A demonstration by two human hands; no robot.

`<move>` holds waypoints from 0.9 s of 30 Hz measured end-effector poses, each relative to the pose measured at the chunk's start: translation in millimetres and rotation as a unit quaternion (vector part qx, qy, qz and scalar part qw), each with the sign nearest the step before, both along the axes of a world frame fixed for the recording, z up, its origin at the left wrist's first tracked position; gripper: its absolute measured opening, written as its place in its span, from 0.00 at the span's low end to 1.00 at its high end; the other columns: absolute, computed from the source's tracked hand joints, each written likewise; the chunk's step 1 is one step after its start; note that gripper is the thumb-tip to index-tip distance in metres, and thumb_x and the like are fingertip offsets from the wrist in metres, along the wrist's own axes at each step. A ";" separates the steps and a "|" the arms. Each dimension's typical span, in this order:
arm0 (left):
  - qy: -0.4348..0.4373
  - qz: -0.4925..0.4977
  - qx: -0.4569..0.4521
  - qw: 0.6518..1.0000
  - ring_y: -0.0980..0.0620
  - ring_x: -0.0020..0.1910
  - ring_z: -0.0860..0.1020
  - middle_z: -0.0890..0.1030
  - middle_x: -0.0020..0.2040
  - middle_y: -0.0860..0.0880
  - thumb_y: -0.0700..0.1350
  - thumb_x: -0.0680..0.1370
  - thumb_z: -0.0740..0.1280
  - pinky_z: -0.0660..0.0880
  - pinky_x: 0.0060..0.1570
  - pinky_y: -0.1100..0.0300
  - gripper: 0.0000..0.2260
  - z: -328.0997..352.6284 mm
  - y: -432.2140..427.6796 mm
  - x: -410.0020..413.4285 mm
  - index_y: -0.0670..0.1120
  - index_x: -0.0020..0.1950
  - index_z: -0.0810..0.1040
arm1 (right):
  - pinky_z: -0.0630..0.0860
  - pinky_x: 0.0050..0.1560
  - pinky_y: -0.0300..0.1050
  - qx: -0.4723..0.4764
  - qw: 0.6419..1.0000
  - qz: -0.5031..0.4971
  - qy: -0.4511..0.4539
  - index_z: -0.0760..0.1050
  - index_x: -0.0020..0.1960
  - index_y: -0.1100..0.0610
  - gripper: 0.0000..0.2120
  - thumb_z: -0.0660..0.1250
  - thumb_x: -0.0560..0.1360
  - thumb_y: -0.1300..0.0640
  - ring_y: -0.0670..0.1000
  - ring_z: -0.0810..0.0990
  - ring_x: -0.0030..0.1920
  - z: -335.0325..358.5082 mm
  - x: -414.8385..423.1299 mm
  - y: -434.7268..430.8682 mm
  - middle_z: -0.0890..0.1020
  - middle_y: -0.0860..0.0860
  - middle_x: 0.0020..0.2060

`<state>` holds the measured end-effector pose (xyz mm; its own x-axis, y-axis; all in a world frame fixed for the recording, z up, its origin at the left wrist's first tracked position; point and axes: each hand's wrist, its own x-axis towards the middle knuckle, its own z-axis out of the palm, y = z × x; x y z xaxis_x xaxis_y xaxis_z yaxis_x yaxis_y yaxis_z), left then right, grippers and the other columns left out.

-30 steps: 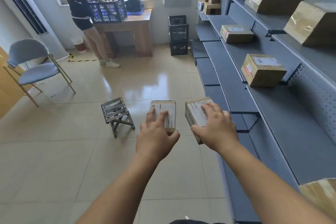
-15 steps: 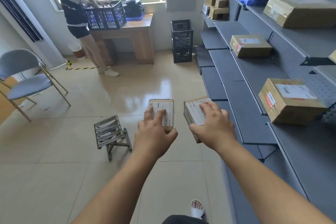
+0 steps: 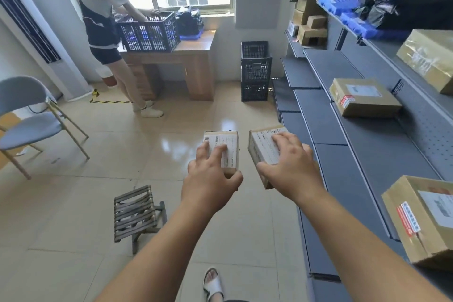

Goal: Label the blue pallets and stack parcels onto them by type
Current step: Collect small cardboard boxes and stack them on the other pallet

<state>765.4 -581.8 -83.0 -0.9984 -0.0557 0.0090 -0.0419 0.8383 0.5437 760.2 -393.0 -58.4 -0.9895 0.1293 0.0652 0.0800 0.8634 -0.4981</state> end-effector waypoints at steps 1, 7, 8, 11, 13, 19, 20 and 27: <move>0.003 -0.002 0.000 1.000 0.45 0.72 0.63 0.54 0.79 0.56 0.62 0.71 0.66 0.73 0.63 0.46 0.33 -0.8 -2.5 -19.4 0.64 0.75 0.61 | 0.71 0.65 0.59 0.002 1.000 -0.002 0.002 0.64 0.77 0.47 0.37 0.67 0.70 0.42 0.57 0.66 0.68 -0.1 -18.5 -2.6 0.63 0.42 0.77; 0.016 -0.027 0.010 0.999 0.44 0.72 0.63 0.53 0.81 0.55 0.60 0.71 0.67 0.72 0.65 0.46 0.34 7.3 -24.5 -147.0 0.62 0.76 0.62 | 0.70 0.65 0.57 0.014 1.000 -0.025 0.013 0.65 0.77 0.47 0.37 0.66 0.69 0.41 0.56 0.66 0.69 8.6 -134.2 -26.0 0.63 0.41 0.77; 0.015 -0.031 0.013 0.999 0.44 0.72 0.63 0.53 0.81 0.55 0.60 0.71 0.67 0.71 0.66 0.46 0.34 10.6 -28.6 -168.0 0.62 0.76 0.62 | 0.69 0.65 0.57 0.016 0.999 -0.031 0.013 0.65 0.77 0.47 0.37 0.66 0.69 0.41 0.56 0.66 0.69 11.9 -152.2 -29.6 0.62 0.41 0.77; 0.019 -0.050 0.016 0.998 0.45 0.72 0.62 0.52 0.81 0.56 0.60 0.71 0.67 0.72 0.65 0.47 0.33 17.0 -37.7 -226.9 0.63 0.76 0.62 | 0.70 0.64 0.57 0.016 0.998 -0.054 0.017 0.65 0.77 0.46 0.38 0.65 0.68 0.40 0.56 0.66 0.68 17.8 -200.9 -36.2 0.62 0.40 0.77; 0.023 -0.065 0.006 0.998 0.46 0.72 0.63 0.52 0.81 0.57 0.61 0.71 0.67 0.72 0.63 0.49 0.33 18.1 -39.5 -261.5 0.63 0.75 0.62 | 0.70 0.64 0.57 0.017 0.997 -0.068 0.017 0.65 0.77 0.47 0.38 0.64 0.68 0.40 0.56 0.66 0.68 19.1 -229.5 -38.2 0.63 0.41 0.77; 0.009 -0.097 -0.005 0.995 0.46 0.72 0.64 0.53 0.81 0.57 0.61 0.71 0.67 0.74 0.61 0.47 0.33 17.9 -29.0 -350.0 0.63 0.75 0.63 | 0.70 0.63 0.57 0.019 0.995 -0.096 0.008 0.65 0.76 0.46 0.39 0.62 0.66 0.39 0.56 0.67 0.68 20.7 -307.9 -31.1 0.64 0.41 0.77; 0.008 -0.102 -0.005 0.995 0.46 0.72 0.64 0.53 0.81 0.57 0.61 0.71 0.67 0.74 0.62 0.47 0.33 17.7 -24.9 -365.0 0.63 0.75 0.63 | 0.70 0.64 0.57 0.017 0.995 -0.099 0.007 0.65 0.76 0.46 0.39 0.62 0.66 0.39 0.56 0.67 0.67 19.9 -321.9 -27.9 0.64 0.41 0.77; 0.021 -0.101 -0.015 0.995 0.45 0.72 0.64 0.55 0.81 0.55 0.60 0.71 0.68 0.72 0.62 0.50 0.33 15.2 15.9 -479.9 0.63 0.75 0.64 | 0.70 0.64 0.57 0.001 0.995 -0.101 0.014 0.65 0.77 0.47 0.39 0.63 0.67 0.39 0.56 0.66 0.69 11.6 -439.6 10.4 0.63 0.42 0.77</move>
<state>285.5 -565.9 -67.8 -0.9878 0.1473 0.0497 0.1517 0.8431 0.5159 320.6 -382.6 -46.8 -0.9408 0.3260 0.0930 0.2389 0.8320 -0.5007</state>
